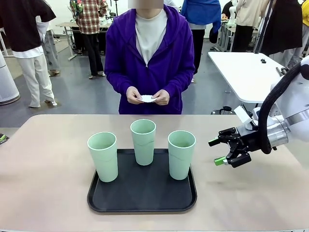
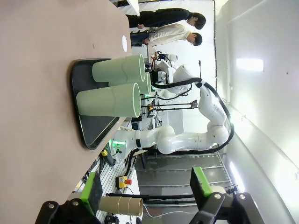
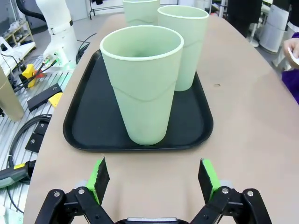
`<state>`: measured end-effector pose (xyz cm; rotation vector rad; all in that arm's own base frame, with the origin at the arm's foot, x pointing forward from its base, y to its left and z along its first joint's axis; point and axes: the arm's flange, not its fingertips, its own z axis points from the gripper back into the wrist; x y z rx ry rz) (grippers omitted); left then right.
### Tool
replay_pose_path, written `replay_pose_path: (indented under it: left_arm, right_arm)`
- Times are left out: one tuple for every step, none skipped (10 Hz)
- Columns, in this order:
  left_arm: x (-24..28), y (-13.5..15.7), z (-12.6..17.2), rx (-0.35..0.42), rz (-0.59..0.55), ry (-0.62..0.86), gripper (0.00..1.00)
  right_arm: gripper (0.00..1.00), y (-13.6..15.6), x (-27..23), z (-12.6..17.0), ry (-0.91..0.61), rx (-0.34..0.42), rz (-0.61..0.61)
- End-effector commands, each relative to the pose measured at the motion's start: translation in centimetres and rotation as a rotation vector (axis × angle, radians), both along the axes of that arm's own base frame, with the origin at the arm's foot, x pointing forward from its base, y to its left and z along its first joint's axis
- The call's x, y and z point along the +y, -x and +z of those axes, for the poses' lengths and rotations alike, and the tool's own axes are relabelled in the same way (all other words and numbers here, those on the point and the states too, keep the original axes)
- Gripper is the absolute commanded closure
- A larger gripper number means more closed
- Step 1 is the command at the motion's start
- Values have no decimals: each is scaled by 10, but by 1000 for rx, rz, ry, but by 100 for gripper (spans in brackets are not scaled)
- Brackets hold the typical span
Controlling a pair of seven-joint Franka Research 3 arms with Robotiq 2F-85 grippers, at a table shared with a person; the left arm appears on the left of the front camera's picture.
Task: Place coasters on the table and set cups on them.
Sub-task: Pick up one Reusable plastic cup and place it on a coaster set by the human.
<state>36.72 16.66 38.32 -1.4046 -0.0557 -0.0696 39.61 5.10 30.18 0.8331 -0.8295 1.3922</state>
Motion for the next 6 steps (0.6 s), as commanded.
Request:
replay_pose_path:
  left_arm:
    - [2,0,1,-17,-6,12,0]
    - [2,0,1,-17,-6,12,0]
    - [2,0,1,-17,-6,12,0]
    - [2,0,1,-17,-6,12,0]
    - [2,0,1,-17,-6,12,0]
    - [2,0,1,-17,-6,12,0]
  right_arm:
    - [0,1,-3,-2,-4,7,20]
    - [0,0,0,0,0,0,0]
    - [0,-3,4,-3,-104,3,8]
    - [0,-6,9,-7,-137,47,-24]
    - [0,-5,12,-7,-175,55,-22]
    - [0,-5,16,-6,-230,48,-31]
